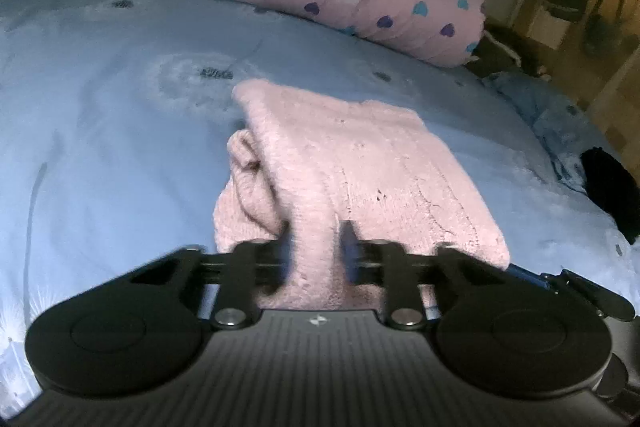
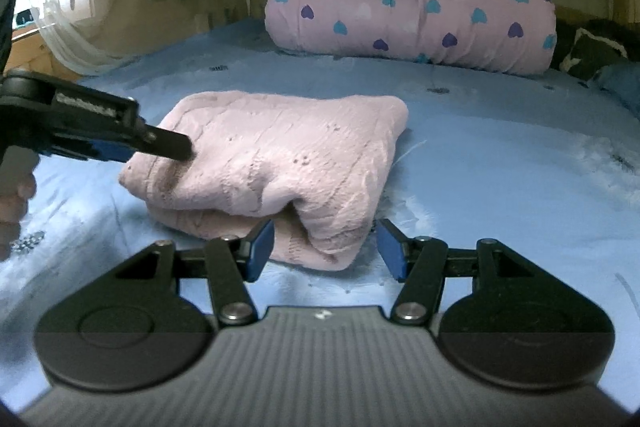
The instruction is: Fold small clothes
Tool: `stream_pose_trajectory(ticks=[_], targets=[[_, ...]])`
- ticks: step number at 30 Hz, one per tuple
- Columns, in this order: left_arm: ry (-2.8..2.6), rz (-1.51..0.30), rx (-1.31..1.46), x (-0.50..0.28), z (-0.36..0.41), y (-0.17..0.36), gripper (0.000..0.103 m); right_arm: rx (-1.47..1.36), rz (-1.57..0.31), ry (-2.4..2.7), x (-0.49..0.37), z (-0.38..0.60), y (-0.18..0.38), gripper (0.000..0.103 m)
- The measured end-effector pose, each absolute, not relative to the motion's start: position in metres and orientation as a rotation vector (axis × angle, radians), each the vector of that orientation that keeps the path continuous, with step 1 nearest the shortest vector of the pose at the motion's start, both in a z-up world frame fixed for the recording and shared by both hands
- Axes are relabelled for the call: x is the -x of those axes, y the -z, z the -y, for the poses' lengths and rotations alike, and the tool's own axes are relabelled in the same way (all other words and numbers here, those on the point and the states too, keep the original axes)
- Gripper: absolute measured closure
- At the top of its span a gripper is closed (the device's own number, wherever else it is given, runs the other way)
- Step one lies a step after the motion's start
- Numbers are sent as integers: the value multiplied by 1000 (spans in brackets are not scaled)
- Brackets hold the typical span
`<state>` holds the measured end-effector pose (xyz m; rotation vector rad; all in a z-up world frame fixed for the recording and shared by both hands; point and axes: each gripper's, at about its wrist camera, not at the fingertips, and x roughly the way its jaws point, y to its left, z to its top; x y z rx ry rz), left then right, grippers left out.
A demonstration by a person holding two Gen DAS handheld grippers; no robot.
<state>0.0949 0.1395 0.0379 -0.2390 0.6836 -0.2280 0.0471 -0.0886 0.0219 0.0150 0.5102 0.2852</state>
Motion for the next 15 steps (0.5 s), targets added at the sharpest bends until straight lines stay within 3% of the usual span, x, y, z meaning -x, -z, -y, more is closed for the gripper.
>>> stream_pose_trajectory(ticks=[5, 10, 15], targets=[[194, -631, 273, -78, -163, -65, 89, 3, -493, -252, -53, 79, -28, 44], [162, -762, 280, -87, -172, -37, 88, -26, -437, -298, -45, 74, -37, 44], [170, -748, 282, -85, -172, -39, 87, -92, -404, -305, -38, 73, -39, 44]])
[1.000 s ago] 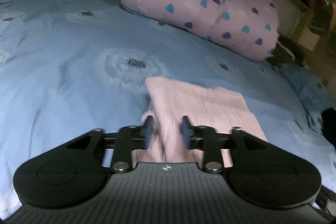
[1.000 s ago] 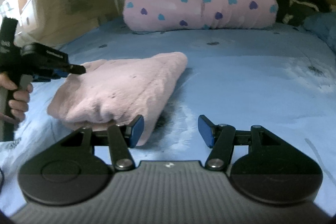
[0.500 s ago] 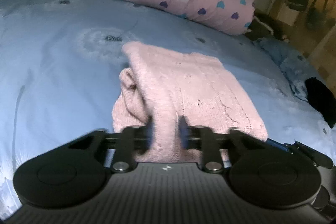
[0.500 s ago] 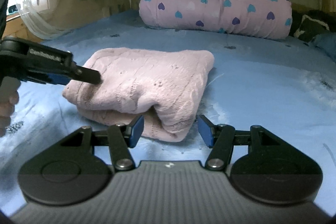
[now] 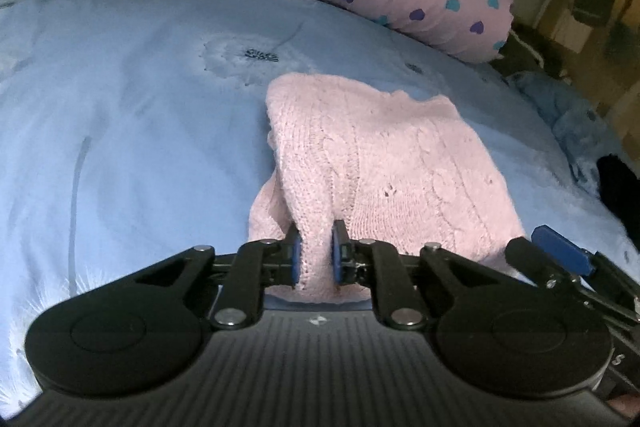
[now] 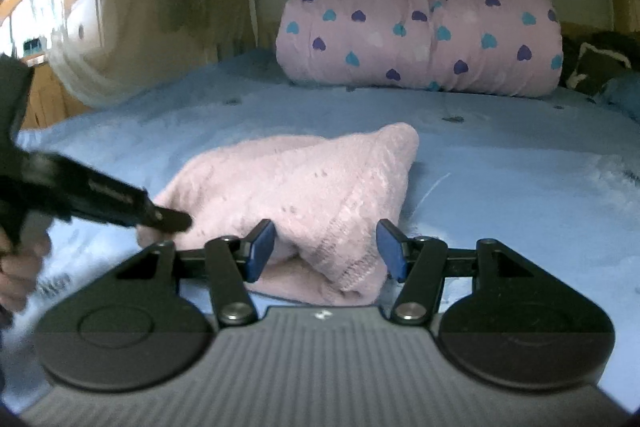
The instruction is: Fold small clothes
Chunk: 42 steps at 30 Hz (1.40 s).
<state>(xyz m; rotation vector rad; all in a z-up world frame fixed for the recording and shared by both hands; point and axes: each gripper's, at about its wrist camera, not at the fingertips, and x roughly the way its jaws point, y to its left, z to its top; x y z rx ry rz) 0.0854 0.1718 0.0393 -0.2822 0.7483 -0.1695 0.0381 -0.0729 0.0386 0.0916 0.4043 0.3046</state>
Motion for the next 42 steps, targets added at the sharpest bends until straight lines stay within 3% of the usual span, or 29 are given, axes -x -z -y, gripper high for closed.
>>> stream_pose_trajectory(ticks=[4, 9, 16, 18, 24, 36, 42], targets=[[158, -754, 293, -85, -174, -40, 79, -189, -372, -301, -41, 78, -47, 44], [112, -761, 300, -87, -178, -44, 44, -220, -485, -199, -69, 79, -38, 44], [97, -736, 301, -89, -176, -52, 34, -308, -568, -207, -69, 92, -12, 42], [110, -716, 309, -89, -175, -55, 25, -321, -577, -223, -69, 95, -16, 42], [132, -688, 330, -98, -169, -57, 18, -350, -535, -248, -74, 109, -37, 27], [170, -766, 392, -133, -168, -28, 10, -427, -667, -331, -122, 118, -21, 25], [178, -774, 398, -141, -167, -21, 6, -498, -703, -373, -132, 124, -7, 19]])
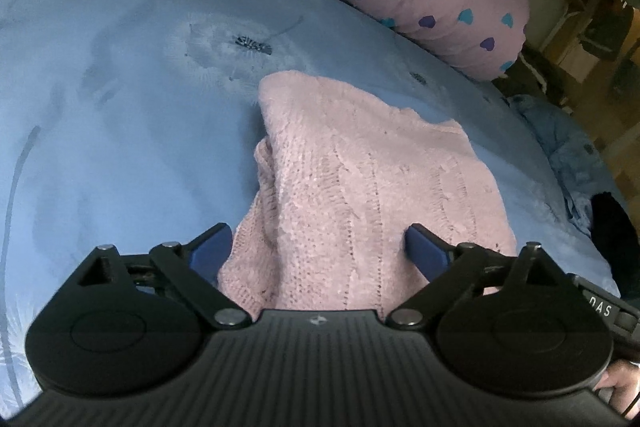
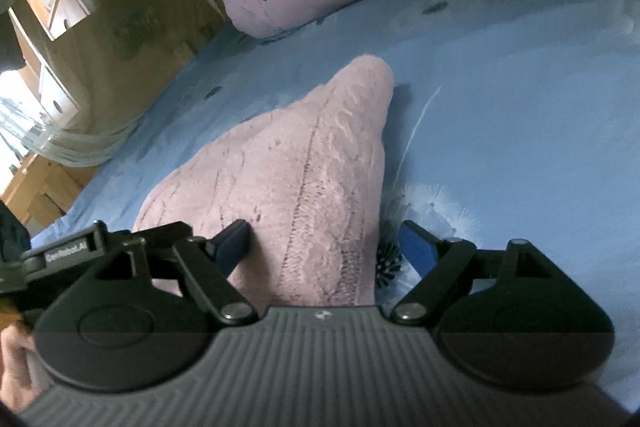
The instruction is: Fold small clothes
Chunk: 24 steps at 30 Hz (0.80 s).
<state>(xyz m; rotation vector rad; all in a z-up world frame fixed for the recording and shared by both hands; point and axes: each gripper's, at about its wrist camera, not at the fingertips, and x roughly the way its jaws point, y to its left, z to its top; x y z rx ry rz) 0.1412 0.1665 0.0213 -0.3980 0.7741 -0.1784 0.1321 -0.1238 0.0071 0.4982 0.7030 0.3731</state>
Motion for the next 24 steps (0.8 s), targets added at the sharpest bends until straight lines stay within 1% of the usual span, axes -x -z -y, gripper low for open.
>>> stream_pose_trajectory(ticks=[5, 8, 11, 19, 20, 21, 22, 24], targets=[[178, -782, 415, -145, -168, -18, 5, -578, -743, -411, -140, 131, 4, 15], [177, -781, 411, -145, -168, -16, 4, -577, -744, -425, -142, 130, 5, 14], [177, -781, 413, -146, -168, -16, 4, -582, -744, -436, -144, 128, 6, 11], [191, -777, 427, -149, -169, -15, 4, -584, -747, -461, -153, 120, 6, 11], [195, -775, 432, -149, -169, -15, 7, -583, -747, -466, -153, 118, 6, 11], [209, -772, 443, -149, -170, -14, 13, -582, -747, -473, -154, 115, 6, 11], [224, -773, 463, -150, -172, -14, 17, -583, -747, -477, -155, 112, 6, 13], [243, -778, 504, -151, -173, -13, 26, -597, -753, -474, -158, 109, 6, 26]])
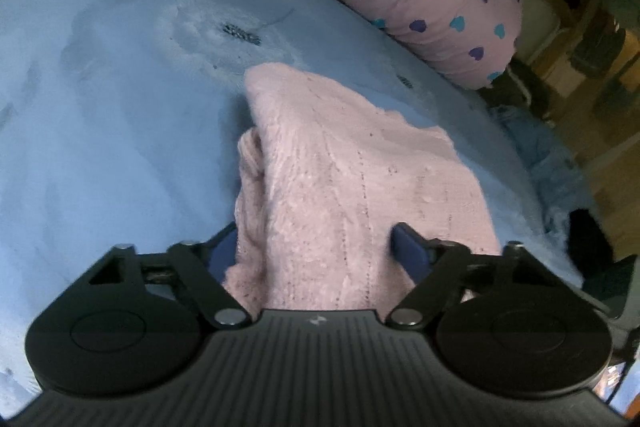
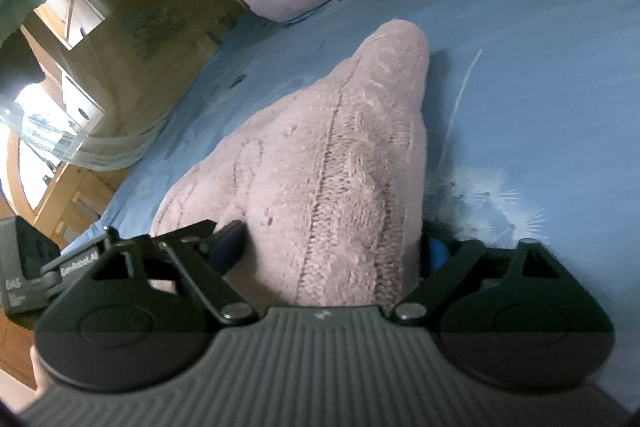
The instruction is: Fold small clothes
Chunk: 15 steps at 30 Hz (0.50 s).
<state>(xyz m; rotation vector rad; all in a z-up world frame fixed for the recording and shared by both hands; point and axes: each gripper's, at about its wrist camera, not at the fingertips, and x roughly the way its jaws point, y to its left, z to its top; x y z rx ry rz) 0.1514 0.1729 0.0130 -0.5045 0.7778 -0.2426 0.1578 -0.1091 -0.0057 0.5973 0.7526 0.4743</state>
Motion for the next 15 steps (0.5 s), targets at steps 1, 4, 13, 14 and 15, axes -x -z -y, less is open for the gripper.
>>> stream_pose_trajectory(ticks=[1, 4, 13, 14, 15], targets=[[254, -776, 516, -152, -173, -13, 29, -615, -758, -473, -159, 109, 5, 29], [270, -767, 537, -150, -173, -15, 38, -655, -757, -474, -158, 114, 4, 43], [334, -789, 646, -132, -178, -29, 46, -807, -750, -492, -138, 132, -21, 52], [345, -797, 648, -128, -175, -31, 46, -808, -750, -495, -134, 133, -25, 52], [358, -806, 649, -124, -171, -33, 46, -805, -750, -495, -130, 134, -29, 52]])
